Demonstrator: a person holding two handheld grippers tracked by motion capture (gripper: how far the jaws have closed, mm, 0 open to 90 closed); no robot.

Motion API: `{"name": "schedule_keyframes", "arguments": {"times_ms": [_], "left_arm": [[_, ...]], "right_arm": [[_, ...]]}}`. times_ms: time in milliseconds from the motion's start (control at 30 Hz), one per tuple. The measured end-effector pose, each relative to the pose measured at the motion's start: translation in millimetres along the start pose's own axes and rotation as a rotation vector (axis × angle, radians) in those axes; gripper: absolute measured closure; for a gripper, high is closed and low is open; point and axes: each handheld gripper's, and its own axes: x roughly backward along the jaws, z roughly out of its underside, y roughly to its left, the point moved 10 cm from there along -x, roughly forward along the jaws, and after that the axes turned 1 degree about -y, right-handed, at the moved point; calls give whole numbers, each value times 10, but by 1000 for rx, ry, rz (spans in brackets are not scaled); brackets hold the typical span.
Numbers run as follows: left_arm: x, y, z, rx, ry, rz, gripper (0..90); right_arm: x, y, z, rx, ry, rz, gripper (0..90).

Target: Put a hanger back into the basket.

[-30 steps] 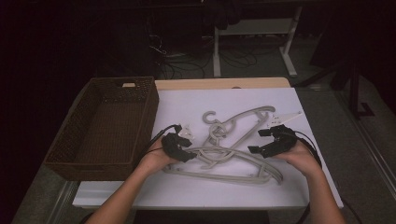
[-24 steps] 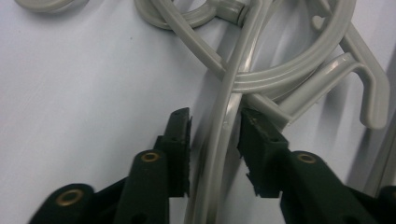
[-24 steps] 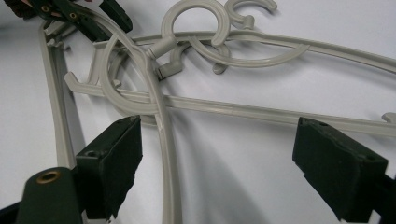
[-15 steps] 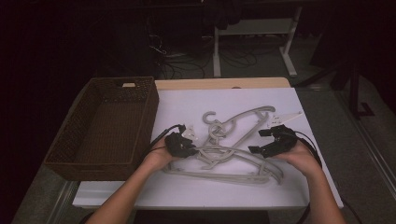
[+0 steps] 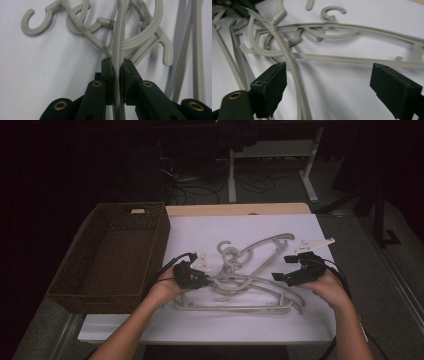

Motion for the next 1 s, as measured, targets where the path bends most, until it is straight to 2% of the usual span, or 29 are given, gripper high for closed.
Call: {"name": "schedule_keyframes", "arguments": {"times_ms": [167, 233, 267, 333, 367, 400, 433, 467, 500, 567, 600, 633, 667, 700, 733, 767, 800, 833, 867, 900, 933, 1000], "left_arm": [[125, -27, -69, -4, -8, -4, 822], [234, -14, -115, 9, -19, -12, 823], [234, -14, -115, 9, -19, -12, 824], [364, 28, -161, 36, -40, -18, 824], [364, 28, -161, 36, -40, -18, 824], [457, 58, -189, 47, -50, -28, 825], [457, 58, -189, 47, -50, -28, 825], [565, 97, -216, 58, -57, -38, 825], [565, 97, -216, 58, -57, -38, 825], [683, 147, -238, 69, -61, -56, 825], [809, 207, -252, 74, -72, -70, 825], [809, 207, -252, 74, -72, -70, 826], [943, 284, -248, 91, -80, -86, 825], [943, 284, -248, 91, -80, -86, 826], [1017, 325, -244, 99, -88, -92, 826], [1174, 420, -237, 118, -112, -110, 826], [1259, 471, -227, 124, -121, -118, 826], [1259, 471, -227, 124, -121, -118, 826], [1433, 575, -202, 144, -144, -139, 826], [1520, 632, -185, 156, -157, -152, 825], [1520, 632, -185, 156, -157, -152, 825], [1775, 806, -95, 192, -178, -200, 826]], "right_arm": [[171, -116, -7, -28, -32, 40, 138], [244, -165, -2, -43, -43, 56, 137], [244, -165, -2, -43, -43, 56, 137], [330, -233, 6, -61, -61, 79, 137], [330, -233, 6, -61, -61, 79, 137], [369, -269, 16, -73, -67, 91, 136], [369, -269, 16, -73, -67, 91, 136], [398, -304, 29, -85, -68, 105, 136], [398, -304, 29, -85, -68, 105, 136], [420, -336, 36, -94, -75, 114, 136], [440, -366, 47, -100, -79, 123, 136], [440, -366, 47, -100, -79, 123, 136], [442, -377, 60, -104, -79, 125, 133], [439, -379, 65, -105, -78, 126, 133], [439, -379, 65, -105, -78, 126, 133], [422, -386, 79, -106, -72, 128, 133], [410, -386, 84, -106, -69, 127, 133], [410, -386, 84, -106, -69, 127, 133], [383, -381, 97, -108, -60, 122, 133], [373, -379, 101, -110, -56, 122, 133], [373, -379, 101, -110, -56, 122, 133], [335, -376, 112, -107, -47, 124, 133]]}}
